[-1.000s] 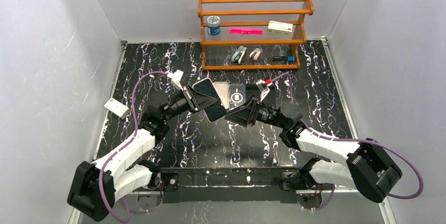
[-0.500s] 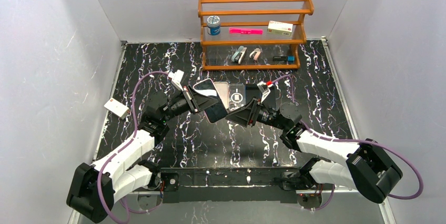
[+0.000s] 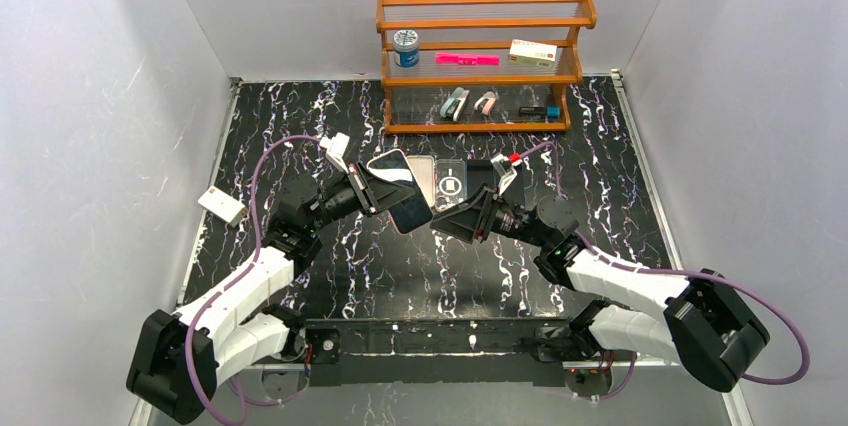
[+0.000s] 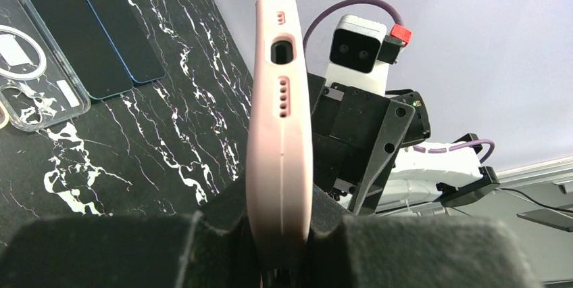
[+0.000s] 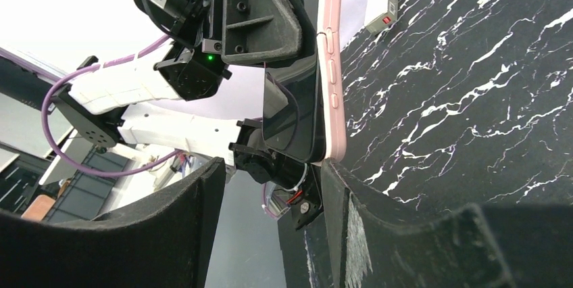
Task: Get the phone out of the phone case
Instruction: Remove the phone case from the phone.
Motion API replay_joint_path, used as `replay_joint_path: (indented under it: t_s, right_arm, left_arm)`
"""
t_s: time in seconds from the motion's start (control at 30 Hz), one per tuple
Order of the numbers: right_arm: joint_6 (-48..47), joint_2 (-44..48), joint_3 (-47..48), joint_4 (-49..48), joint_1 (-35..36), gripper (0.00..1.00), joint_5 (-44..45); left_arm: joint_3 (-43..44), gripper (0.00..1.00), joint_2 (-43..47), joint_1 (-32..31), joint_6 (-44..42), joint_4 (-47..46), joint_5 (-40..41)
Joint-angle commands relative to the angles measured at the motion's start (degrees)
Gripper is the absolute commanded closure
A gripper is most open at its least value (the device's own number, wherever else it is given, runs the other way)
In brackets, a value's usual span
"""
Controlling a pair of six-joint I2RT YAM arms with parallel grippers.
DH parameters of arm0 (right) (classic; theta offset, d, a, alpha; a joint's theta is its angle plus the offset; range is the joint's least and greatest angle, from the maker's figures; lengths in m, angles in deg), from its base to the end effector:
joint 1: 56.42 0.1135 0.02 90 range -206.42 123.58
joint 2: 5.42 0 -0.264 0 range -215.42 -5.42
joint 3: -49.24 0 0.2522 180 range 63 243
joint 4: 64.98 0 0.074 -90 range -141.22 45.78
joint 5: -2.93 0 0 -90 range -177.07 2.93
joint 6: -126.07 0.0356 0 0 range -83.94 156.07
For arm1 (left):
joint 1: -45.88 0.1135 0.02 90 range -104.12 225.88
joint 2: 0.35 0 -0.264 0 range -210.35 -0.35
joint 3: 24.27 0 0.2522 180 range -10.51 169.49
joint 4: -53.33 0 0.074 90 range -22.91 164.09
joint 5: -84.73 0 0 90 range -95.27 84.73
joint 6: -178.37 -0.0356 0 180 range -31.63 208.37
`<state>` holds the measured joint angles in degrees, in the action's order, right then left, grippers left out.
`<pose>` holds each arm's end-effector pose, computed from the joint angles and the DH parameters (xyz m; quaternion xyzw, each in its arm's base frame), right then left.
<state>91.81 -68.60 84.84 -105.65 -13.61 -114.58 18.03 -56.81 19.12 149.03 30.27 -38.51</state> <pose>0.1555 0.1665 0.2562 -0.1170 0.6212 0.6729 0.3842 0.1887 -0.1170 0.2879 0.0263 0.6593 -0.6375 0.3978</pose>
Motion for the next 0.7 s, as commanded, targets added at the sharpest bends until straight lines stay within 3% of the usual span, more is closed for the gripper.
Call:
replay_joint_path:
  t_s: [0.0,0.67]
  right_arm:
    - [1.9,-1.0,0.9,-6.3,0.0,0.38,-1.6]
    - [3.8,-3.6,1.8,-9.7,0.5,0.38,-3.0]
  left_arm:
    - [0.9,1.0,1.2,-0.1,-0.4,-3.9,-1.0]
    - [-0.4,1.0,0.2,-0.2,-1.0,-4.7,-0.3]
